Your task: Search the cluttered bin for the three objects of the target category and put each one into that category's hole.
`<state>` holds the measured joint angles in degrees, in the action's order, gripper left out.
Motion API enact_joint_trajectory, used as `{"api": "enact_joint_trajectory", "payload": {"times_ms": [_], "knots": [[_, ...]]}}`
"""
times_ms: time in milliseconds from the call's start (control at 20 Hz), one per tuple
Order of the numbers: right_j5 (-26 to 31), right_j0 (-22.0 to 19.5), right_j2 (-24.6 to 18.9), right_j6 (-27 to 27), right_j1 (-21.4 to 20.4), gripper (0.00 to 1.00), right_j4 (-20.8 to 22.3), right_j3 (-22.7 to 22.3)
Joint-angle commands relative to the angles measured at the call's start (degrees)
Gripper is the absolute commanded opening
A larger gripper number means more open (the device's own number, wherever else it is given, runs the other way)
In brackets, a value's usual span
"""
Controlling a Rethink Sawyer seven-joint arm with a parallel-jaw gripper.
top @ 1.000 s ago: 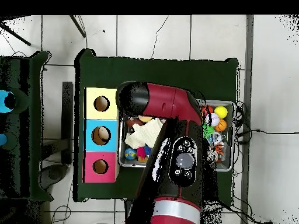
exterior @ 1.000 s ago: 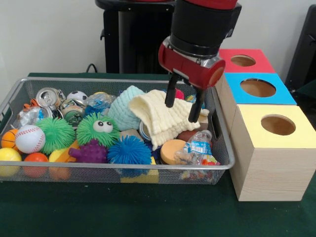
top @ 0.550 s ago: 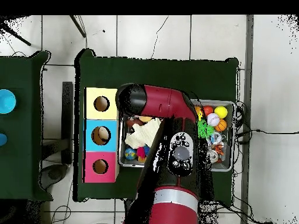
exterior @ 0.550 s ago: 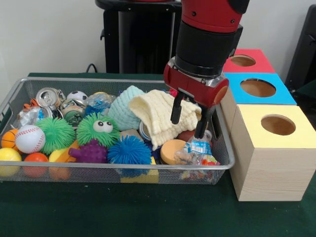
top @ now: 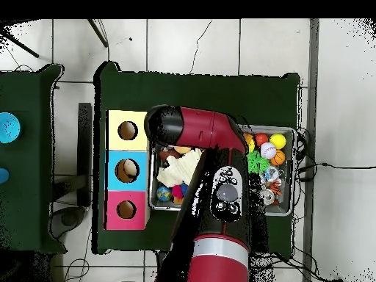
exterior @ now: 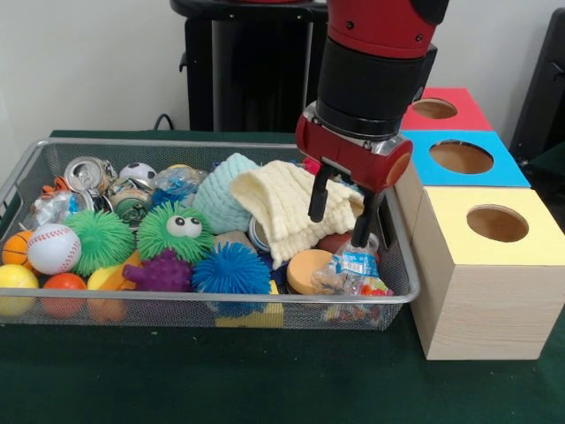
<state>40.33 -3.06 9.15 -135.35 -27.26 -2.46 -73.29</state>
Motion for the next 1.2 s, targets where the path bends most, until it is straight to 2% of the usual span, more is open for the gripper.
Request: {"api": "enact_joint_trajectory", "payload": {"times_ms": [50,1200], "knots": [[-2.71,-0.45,-5.88,1.13,-0.03,1.00,1.97,-7.18],[-2.64,-0.69,-6.05,0.84,-0.57,1.00,2.34,-7.54]]}}
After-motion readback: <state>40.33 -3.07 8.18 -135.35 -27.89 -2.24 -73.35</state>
